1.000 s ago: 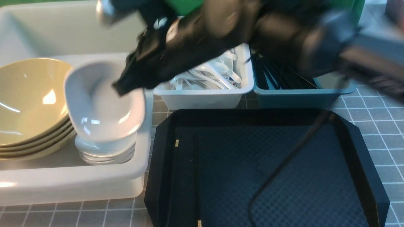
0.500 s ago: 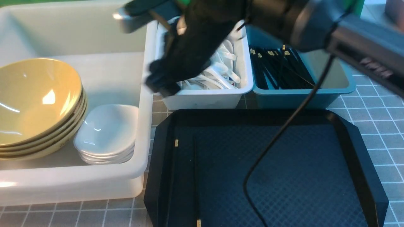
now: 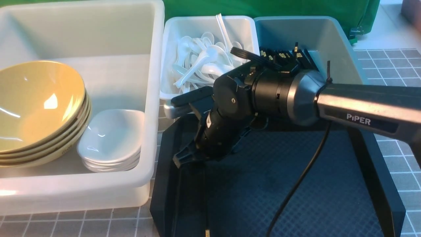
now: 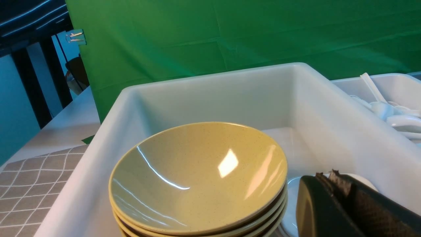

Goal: On grey table put chopsticks spoon bowls plates into blue grey white boxes.
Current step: 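Move the grippers toward the tableware on the black tray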

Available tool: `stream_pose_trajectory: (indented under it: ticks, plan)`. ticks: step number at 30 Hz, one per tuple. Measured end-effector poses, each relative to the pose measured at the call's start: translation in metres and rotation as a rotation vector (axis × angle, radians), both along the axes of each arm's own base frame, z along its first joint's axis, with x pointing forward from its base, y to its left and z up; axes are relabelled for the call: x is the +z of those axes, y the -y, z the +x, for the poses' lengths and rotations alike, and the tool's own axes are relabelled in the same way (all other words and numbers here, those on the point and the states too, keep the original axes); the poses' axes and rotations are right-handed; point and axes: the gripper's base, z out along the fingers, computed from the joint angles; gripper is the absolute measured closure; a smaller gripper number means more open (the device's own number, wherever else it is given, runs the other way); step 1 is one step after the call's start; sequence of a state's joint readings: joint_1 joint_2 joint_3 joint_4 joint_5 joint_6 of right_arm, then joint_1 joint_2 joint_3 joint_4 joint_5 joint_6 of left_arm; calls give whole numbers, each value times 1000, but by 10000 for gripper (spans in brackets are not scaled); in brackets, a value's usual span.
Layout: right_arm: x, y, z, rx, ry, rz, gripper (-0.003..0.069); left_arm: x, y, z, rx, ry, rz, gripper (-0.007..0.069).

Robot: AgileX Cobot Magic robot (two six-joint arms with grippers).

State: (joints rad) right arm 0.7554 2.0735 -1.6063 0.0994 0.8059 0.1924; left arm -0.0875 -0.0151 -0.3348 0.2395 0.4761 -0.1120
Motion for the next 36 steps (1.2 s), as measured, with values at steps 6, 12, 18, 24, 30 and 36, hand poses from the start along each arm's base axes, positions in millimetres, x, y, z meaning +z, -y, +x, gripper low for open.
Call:
stream_pose_trajectory:
  ticks: [6, 12, 18, 24, 30, 36]
  plan:
    - [-15, -11, -6, 20, -15, -6, 130, 0, 0, 0, 0, 0, 0, 633]
    - [-24, -17, -8, -12, -28, -5, 130, 0, 0, 0, 0, 0, 0, 633]
    - [-24, -17, -8, -14, -29, -4, 130, 0, 0, 0, 0, 0, 0, 633]
    - [-20, -18, -8, -27, -56, -18, 130, 0, 0, 0, 0, 0, 0, 633]
    - [-7, -21, -5, -20, -59, -24, 130, 0, 0, 0, 0, 0, 0, 633]
    - [-12, -25, -6, -35, -90, 8, 130, 0, 0, 0, 0, 0, 0, 633]
